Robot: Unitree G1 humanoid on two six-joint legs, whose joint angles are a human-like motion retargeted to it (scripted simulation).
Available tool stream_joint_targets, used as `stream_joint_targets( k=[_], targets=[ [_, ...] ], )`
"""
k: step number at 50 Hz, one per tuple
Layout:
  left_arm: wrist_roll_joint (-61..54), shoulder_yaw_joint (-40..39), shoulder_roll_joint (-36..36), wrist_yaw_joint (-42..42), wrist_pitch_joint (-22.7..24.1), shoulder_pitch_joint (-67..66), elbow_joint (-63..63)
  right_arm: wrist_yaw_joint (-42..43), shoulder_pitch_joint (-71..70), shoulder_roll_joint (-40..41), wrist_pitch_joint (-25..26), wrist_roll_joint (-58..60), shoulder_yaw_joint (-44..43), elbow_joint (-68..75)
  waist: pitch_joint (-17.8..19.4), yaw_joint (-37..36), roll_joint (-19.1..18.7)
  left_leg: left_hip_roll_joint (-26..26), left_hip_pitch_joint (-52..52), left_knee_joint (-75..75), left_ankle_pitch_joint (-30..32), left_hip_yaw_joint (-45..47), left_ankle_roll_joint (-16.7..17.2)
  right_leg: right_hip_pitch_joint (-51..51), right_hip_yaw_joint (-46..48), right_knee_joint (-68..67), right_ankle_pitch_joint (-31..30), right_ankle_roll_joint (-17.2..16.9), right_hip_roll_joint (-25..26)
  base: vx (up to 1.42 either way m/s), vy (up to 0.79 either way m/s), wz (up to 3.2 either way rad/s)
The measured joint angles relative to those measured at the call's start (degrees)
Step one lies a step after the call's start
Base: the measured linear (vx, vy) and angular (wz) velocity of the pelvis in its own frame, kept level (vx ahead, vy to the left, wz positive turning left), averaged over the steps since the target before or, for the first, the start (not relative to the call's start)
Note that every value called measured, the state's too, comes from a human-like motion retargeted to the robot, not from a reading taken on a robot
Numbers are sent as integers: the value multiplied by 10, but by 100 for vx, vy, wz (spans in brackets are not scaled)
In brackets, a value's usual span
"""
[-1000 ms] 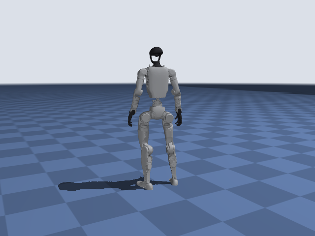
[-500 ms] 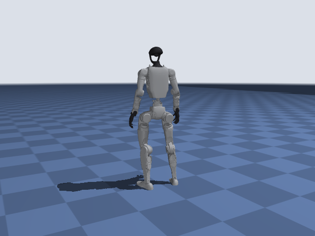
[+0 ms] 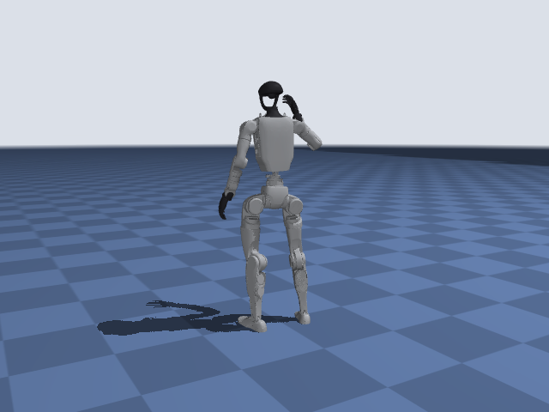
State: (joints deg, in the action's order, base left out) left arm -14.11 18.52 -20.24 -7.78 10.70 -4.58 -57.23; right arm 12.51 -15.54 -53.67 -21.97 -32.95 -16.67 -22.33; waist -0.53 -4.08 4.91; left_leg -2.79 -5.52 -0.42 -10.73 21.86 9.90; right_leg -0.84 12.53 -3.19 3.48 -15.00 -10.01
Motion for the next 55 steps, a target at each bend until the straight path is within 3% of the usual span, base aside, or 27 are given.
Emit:
stream_joint_targets(
  k=[8, 14, 30, 55],
  targets=[
    [-19, 23, -22, 24, -5, 8, 13, 26, -192, -168, -34, 5, -4, -130, -6, -9, 9, 1, 1, 1, -1, -7, 2, -5, 7, 1, 2, 0, -2, 0, 0, 0],
    [-12, 20, -21, 31, 6, 5, 16, 83, -279, -227, -51, 88, 10, -168, -7, -9, 14, -1, 2, 2, -1, -9, 4, -6, 10, 2, 3, 0, -1, 0, 0, 0],
    [-12, 0, 6, 37, 12, -36, 21, 54, -184, -207, -60, 83, -62, -251, -1, 3, 21, -8, -4, 1, -3, 5, 4, -3, -3, 2, 1, 0, 9, 0, 0, 0],
    [-33, -21, -6, 29, 15, -53, 19, 64, -177, -210, -60, 88, -74, -246, -1, 15, 15, -12, 2, 1, 1, 17, 3, 11, -14, 2, -8, 0, 15, 0, 0, 0]
  ],
)
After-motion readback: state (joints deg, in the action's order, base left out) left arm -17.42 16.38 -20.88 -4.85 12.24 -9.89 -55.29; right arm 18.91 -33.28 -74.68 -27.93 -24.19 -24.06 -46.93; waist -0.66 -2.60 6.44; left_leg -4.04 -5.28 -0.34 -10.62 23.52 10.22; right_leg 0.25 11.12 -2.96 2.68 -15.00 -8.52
